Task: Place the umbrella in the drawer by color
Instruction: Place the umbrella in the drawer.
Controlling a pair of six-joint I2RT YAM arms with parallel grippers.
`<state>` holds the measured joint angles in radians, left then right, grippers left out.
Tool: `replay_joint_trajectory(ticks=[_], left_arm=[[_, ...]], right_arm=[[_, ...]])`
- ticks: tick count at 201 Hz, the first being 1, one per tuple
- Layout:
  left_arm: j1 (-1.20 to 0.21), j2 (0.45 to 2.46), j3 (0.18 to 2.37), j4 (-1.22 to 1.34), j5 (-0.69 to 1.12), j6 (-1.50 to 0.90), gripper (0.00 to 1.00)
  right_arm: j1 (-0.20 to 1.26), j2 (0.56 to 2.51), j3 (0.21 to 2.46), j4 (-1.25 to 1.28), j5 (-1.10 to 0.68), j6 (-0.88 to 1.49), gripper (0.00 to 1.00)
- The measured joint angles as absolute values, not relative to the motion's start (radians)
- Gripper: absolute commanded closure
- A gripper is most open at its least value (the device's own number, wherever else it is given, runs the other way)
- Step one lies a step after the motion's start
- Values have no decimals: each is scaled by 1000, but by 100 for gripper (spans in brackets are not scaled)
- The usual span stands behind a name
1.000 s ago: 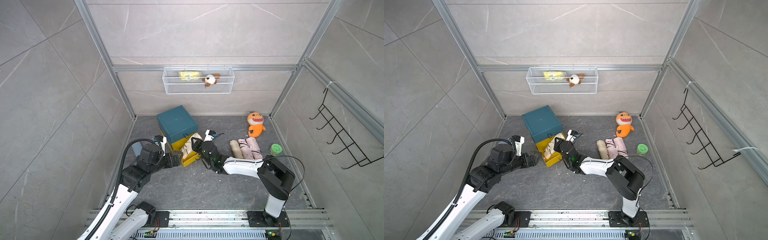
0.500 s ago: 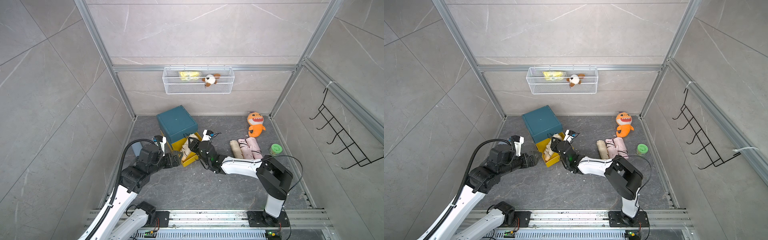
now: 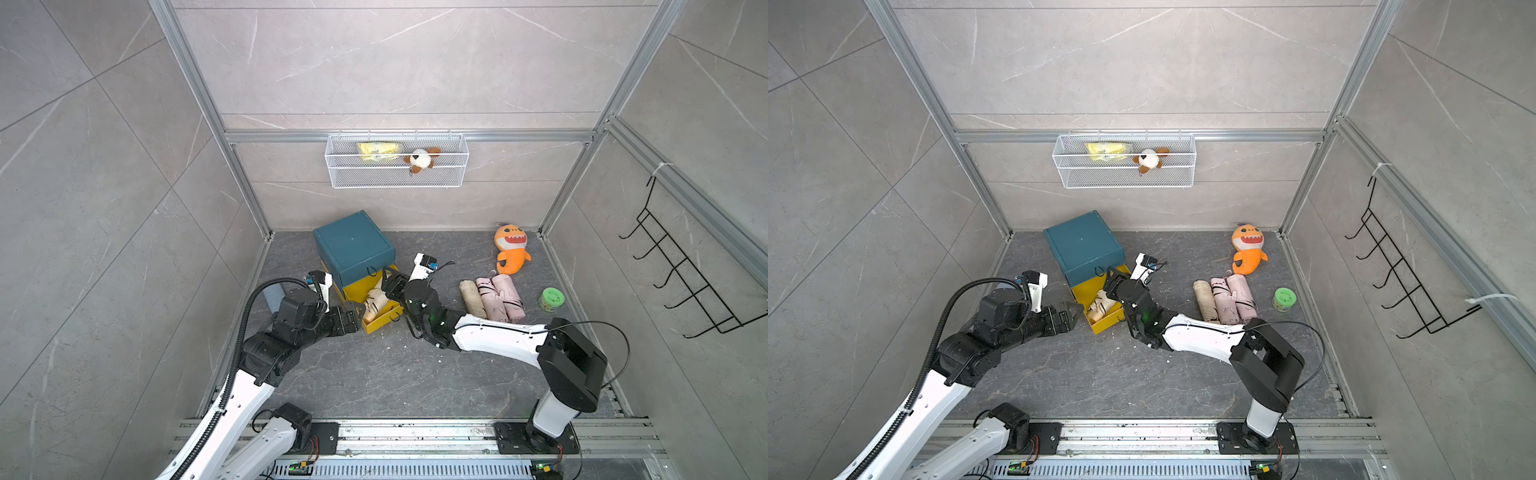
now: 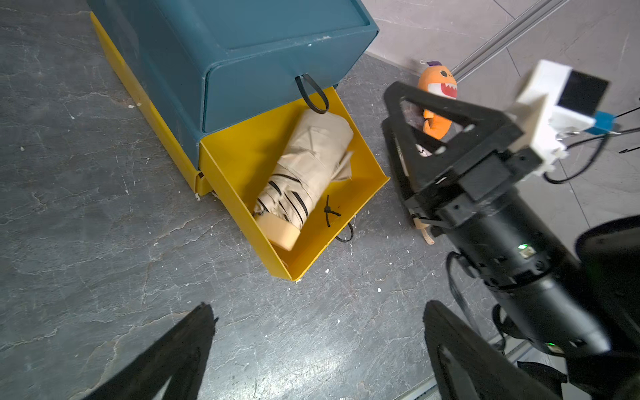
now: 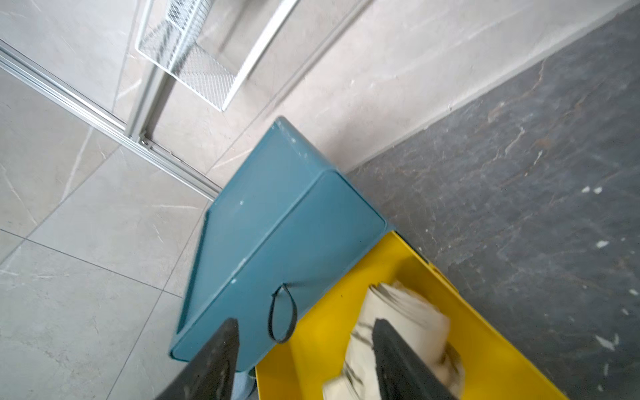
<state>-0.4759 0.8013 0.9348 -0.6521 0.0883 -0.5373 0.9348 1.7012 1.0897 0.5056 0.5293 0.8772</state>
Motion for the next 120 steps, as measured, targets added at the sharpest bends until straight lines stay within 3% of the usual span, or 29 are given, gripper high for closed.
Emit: replay_joint_trajectory(ticks=[69,120], left_arm=[[-467,894,1008,-672,30,-537,0],[-349,1005,1124,-671,60,-537,0]], right_arm=[[935,1590,1028,470,542,743,31],[923,1429,1025,315,442,592,27]])
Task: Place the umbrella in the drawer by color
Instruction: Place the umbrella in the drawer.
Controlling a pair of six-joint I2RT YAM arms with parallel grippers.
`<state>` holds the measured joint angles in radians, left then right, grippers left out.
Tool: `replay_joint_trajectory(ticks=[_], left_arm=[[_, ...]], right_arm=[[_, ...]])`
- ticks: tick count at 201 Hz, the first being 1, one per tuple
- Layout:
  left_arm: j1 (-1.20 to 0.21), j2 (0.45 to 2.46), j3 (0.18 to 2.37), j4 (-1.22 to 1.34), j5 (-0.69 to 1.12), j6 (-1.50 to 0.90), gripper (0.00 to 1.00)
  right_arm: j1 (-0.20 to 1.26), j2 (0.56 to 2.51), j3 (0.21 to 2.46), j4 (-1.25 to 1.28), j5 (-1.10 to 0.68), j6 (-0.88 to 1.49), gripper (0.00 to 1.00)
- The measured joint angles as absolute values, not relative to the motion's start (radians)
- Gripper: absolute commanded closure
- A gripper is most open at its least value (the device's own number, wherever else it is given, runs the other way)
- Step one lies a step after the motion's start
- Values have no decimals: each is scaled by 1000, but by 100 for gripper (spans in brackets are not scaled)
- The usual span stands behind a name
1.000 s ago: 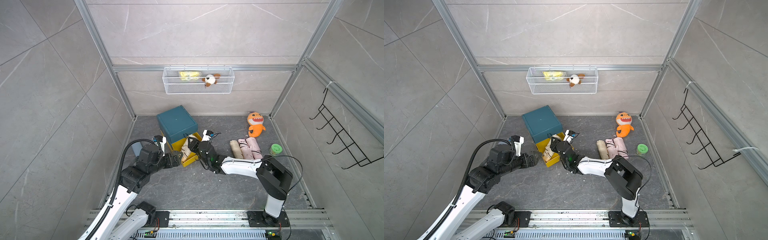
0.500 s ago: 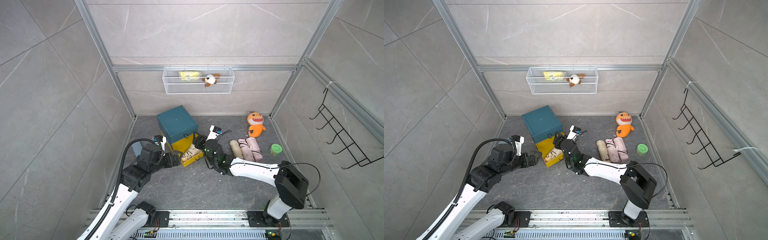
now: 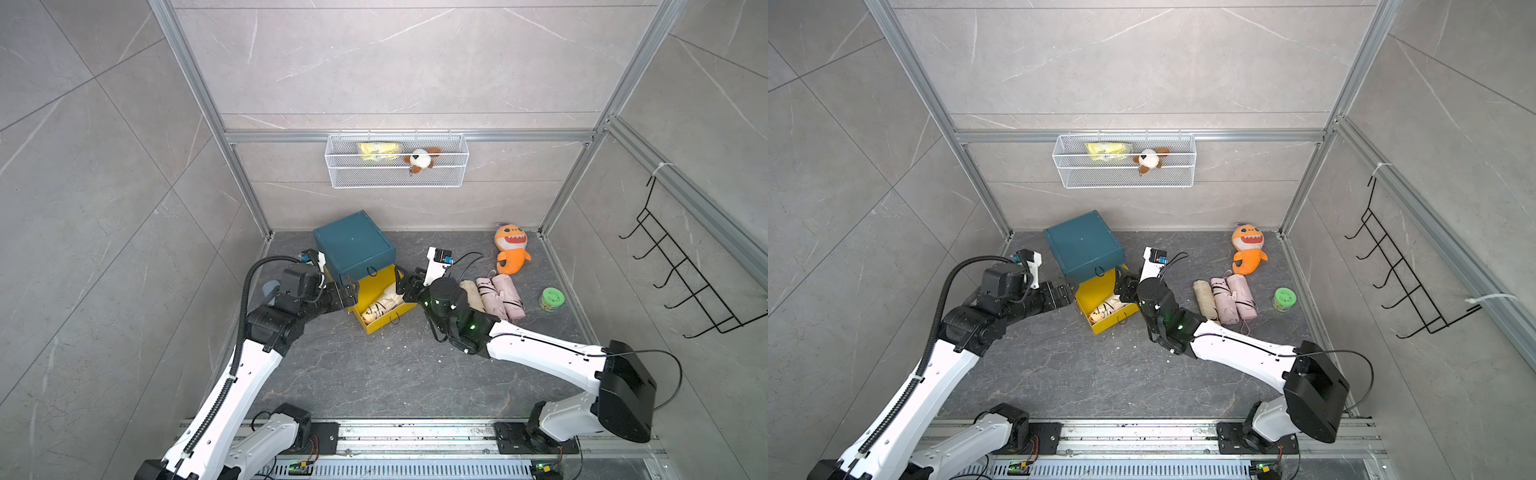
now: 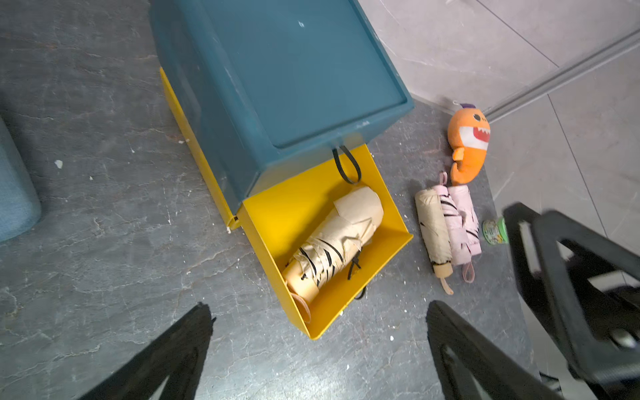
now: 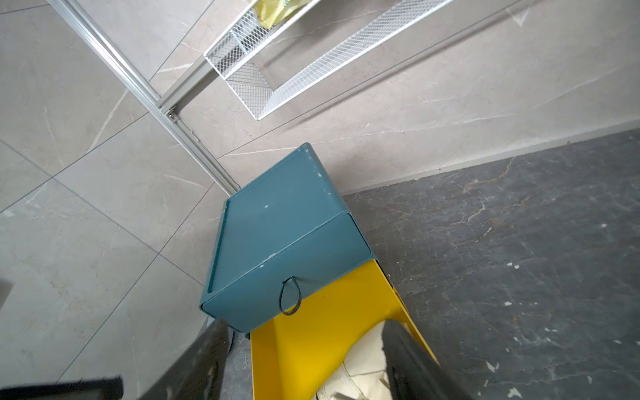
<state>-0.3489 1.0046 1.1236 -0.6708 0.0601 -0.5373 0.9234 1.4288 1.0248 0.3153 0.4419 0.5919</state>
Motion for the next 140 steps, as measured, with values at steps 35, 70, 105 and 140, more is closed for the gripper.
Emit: replay_joint_trajectory(ticks=[35,70,105,140], left_arm=[[-242,1067,1164,-669,109,-539,0],[-130,1129,1194,-636,167,-563,0],[-83,1235,1246,-594,198,-578,0],[-67,1336,1250,-532,221,-591,0]], right_arm=[[904,1327,1005,201,366,517,27],[905,1285,1002,56,289,464,28],[910,1283,965,-25,221,430,29],[957,1288,879,-46,185,417,30]])
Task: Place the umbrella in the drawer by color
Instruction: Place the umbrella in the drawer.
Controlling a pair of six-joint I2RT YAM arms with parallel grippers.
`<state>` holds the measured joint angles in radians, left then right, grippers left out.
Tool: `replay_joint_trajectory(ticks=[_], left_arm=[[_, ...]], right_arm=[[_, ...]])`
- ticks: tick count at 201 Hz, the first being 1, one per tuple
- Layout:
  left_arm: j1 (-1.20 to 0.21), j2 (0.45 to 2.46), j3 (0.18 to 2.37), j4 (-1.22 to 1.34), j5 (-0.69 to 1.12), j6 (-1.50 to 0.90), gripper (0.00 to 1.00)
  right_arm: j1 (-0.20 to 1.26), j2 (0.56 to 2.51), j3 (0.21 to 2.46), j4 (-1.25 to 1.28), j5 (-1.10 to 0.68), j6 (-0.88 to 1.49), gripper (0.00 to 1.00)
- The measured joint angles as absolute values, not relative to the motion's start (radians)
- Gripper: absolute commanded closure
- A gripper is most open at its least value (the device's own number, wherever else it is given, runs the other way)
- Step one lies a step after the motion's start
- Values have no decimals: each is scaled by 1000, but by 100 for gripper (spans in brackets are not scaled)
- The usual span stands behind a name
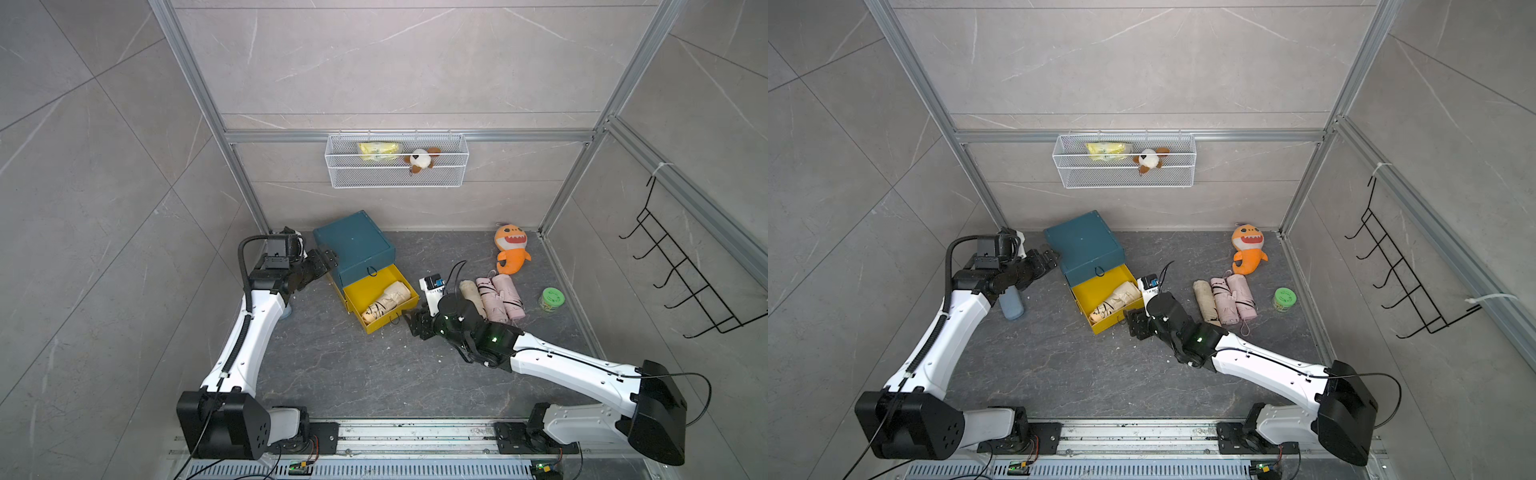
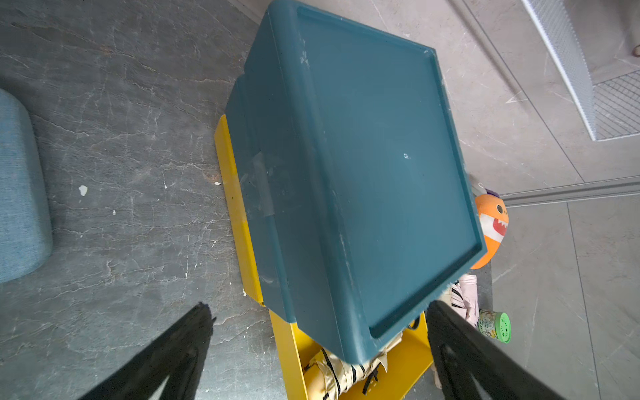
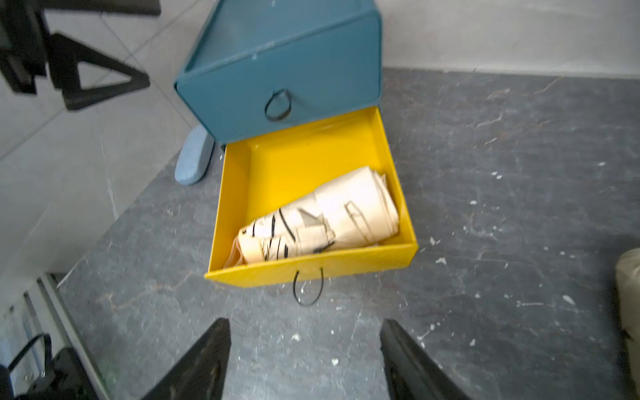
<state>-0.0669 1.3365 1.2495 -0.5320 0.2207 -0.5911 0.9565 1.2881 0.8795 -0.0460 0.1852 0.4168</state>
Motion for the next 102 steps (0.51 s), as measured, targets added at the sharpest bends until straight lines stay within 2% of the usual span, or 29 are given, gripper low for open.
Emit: replay_joint_trajectory(ticks=[45,102], left_arm=[[-63,1454,1282,-484,247,-603,0],[-63,1470,1299,-455,265,-603,0]], right_arm=[[1005,1359,854,-25,155,418,30],[968,1357,854,-33,209,426,30]])
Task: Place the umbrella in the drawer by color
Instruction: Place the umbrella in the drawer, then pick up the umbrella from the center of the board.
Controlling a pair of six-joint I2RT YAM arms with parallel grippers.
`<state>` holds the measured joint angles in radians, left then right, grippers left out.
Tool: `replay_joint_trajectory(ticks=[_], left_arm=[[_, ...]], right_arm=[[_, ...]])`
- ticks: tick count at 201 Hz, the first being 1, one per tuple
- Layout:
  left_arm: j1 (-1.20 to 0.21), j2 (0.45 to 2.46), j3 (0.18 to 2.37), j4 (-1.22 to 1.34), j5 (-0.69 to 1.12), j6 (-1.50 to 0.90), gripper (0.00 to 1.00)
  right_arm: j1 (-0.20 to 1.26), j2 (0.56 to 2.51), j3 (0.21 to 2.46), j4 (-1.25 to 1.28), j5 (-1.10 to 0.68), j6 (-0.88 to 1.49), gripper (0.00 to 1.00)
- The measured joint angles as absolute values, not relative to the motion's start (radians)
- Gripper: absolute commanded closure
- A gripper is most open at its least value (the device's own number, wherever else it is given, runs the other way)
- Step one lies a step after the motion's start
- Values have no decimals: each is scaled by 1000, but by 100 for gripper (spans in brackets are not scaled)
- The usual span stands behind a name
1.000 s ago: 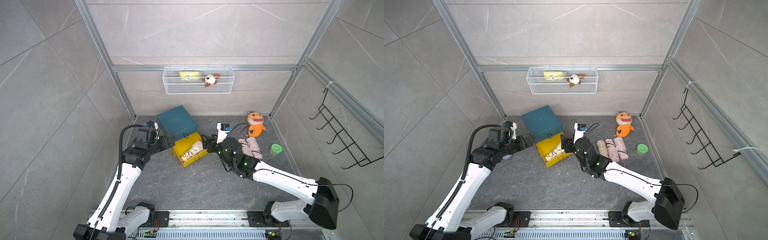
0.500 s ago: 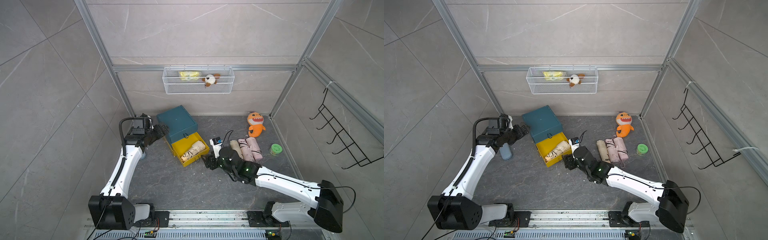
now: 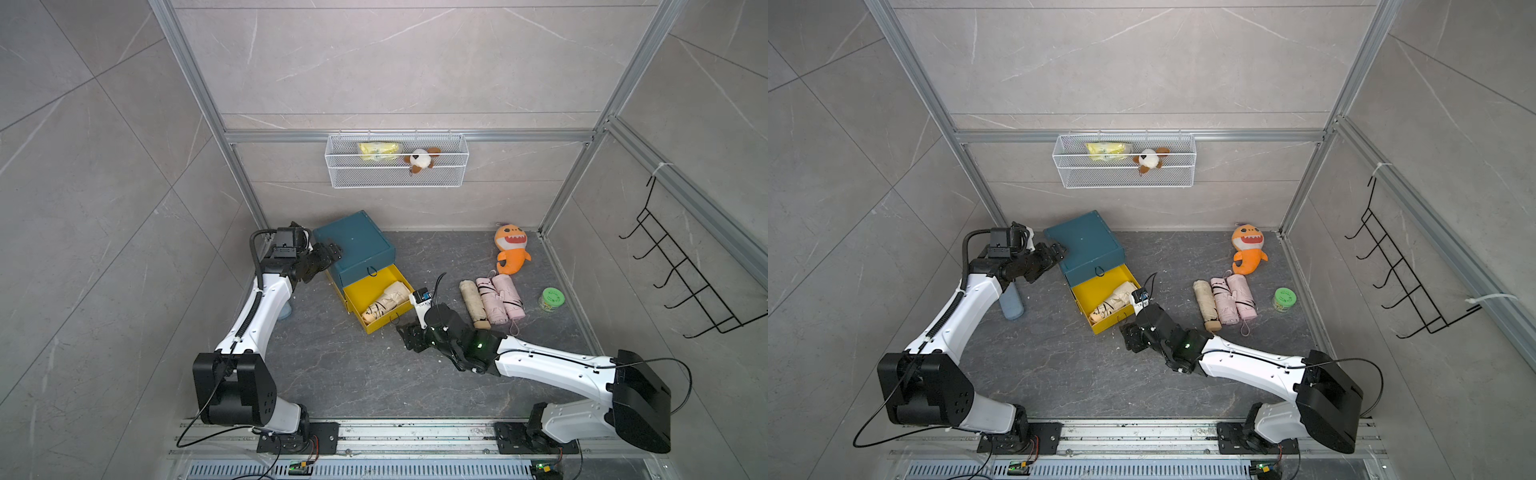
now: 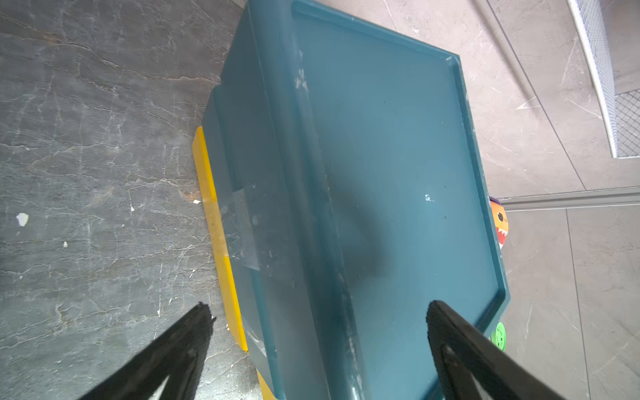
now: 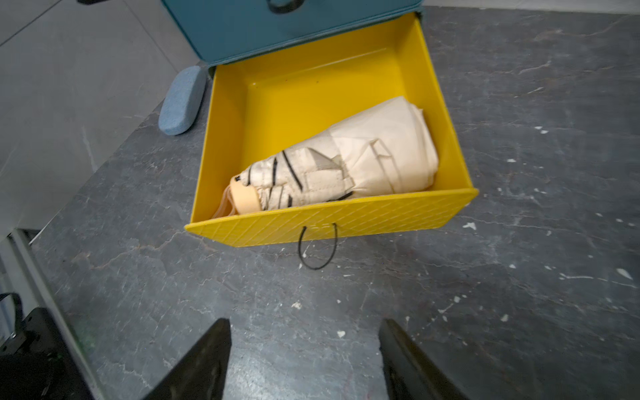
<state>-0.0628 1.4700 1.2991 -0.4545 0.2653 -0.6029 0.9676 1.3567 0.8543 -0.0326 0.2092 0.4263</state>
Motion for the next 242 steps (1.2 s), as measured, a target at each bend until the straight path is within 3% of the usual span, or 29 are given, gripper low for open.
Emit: replay_joint_trajectory(ticks=[48,109,242], left_arm=[[-63,1459,1288,-442,270,-603,0],[-64,1335,1224,-444,274,-607,0],[-292,1189,1129,-498,285,-592,0]], right_arm=[[667,1290,893,-158,271,448,29],[464,1478,1022,-274,284,444,28],[364,1855,1258,-378,301,389,28]])
